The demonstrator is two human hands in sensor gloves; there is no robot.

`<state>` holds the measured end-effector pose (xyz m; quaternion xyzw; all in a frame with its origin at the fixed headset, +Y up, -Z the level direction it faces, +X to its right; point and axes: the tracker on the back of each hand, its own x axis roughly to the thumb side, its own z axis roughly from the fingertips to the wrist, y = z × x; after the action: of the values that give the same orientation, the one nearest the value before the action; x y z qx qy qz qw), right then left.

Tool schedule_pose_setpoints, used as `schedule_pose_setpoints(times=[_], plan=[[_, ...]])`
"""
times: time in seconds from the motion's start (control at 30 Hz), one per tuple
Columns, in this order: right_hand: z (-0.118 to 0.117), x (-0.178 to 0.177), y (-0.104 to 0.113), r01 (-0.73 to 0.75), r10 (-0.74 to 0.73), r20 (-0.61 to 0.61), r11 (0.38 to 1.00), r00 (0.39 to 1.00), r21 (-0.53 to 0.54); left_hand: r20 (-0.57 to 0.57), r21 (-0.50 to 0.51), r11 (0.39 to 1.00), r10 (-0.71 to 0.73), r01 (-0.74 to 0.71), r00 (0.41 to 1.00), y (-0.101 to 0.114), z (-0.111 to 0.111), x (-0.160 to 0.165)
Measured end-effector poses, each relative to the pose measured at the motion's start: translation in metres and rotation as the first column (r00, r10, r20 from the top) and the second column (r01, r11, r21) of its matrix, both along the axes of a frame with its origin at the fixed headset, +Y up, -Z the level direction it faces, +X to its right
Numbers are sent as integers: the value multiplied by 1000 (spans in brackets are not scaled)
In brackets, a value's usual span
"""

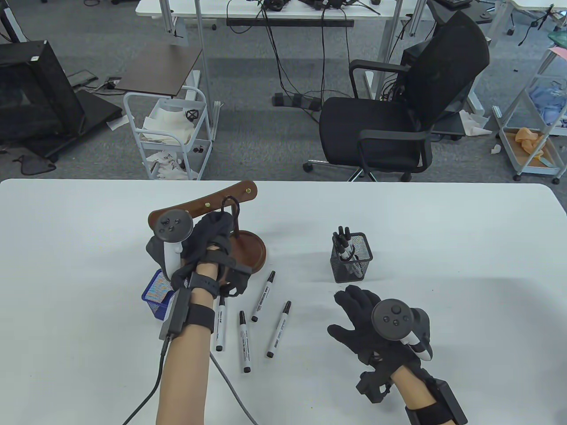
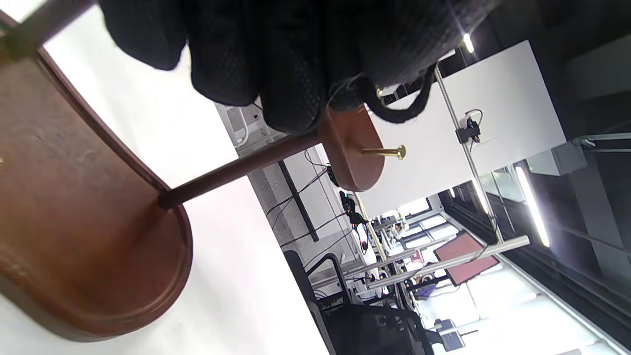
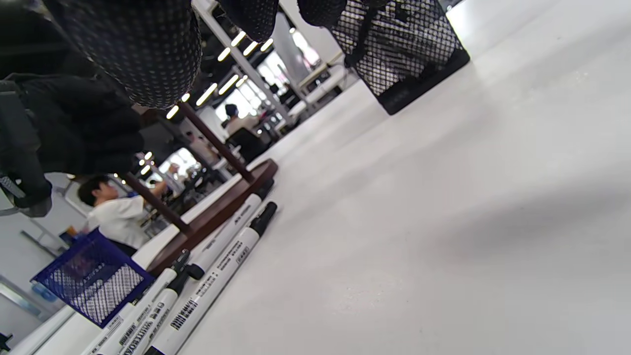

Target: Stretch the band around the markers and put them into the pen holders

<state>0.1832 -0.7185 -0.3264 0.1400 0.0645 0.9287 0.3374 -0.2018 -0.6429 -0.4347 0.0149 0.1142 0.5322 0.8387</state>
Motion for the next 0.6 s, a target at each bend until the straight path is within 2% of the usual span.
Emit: schedule_pose_setpoints(times=[0.23, 0.33, 0.5, 0.6], plan=[[1, -4, -2, 56, -57, -23, 998, 998, -37, 139, 43, 990, -142, 137, 980, 11, 25, 14], [1, -4, -2, 69, -70, -26, 997, 997, -43, 219, 64, 987, -157, 146, 963, 12, 36, 27], [0, -3, -4, 99, -101, -23, 993, 995, -60, 338, 67, 987, -157, 143, 928, 5, 51, 50], [-1, -2, -5, 140, -143, -28, 986, 989, -85, 440, 50, 993, -115, 104, 891, -6, 61, 72]])
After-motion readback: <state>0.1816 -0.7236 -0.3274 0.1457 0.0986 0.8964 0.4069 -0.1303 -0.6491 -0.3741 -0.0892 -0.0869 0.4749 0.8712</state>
